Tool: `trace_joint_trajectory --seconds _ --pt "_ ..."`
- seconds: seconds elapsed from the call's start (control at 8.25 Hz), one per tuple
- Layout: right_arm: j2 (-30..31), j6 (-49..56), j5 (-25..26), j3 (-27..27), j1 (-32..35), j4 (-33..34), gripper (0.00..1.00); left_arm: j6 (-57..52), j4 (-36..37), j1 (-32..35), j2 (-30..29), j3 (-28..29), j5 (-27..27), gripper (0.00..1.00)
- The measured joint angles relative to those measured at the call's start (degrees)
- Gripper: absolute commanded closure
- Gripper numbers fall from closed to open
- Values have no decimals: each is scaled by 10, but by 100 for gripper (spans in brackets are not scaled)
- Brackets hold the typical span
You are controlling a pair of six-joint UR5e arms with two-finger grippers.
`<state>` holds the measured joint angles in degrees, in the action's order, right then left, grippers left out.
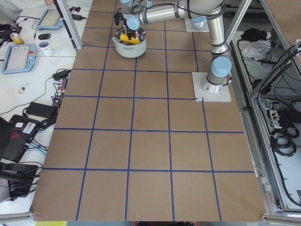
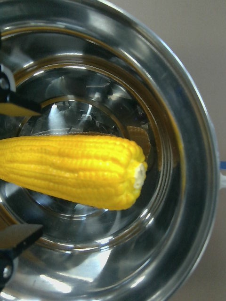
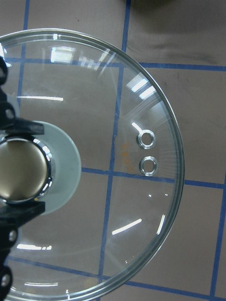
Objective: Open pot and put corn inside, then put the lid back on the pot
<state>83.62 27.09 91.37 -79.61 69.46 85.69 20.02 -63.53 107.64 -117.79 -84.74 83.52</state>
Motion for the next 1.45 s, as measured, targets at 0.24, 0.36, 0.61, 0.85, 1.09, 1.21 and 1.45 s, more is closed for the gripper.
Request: trace_joint_trajectory --seconds 0.24,0.36,0.61,0.85,1.09,1.21,1.45 --pt "5 -8 -1 0 1 -7 89 -1 -12 0 11 2 -4 0" --pt "6 -14 -1 -1 3 -8 89 -2 -24 -2 17 2 -5 0" --pt "7 -36 -8 1 20 -6 89 -8 -50 -5 37 4 -3 0" --pt "5 -86 -14 5 58 6 86 -36 -95 -26 72 5 -2 0" --pt "-10 -166 -15 6 120 41 86 -104 -139 -76 116 5 7 0" --pt "-21 -212 -15 6 156 65 86 -132 -164 -107 135 5 27 0" --pt "-55 -318 -15 8 244 116 87 -179 -203 -156 165 6 53 0"
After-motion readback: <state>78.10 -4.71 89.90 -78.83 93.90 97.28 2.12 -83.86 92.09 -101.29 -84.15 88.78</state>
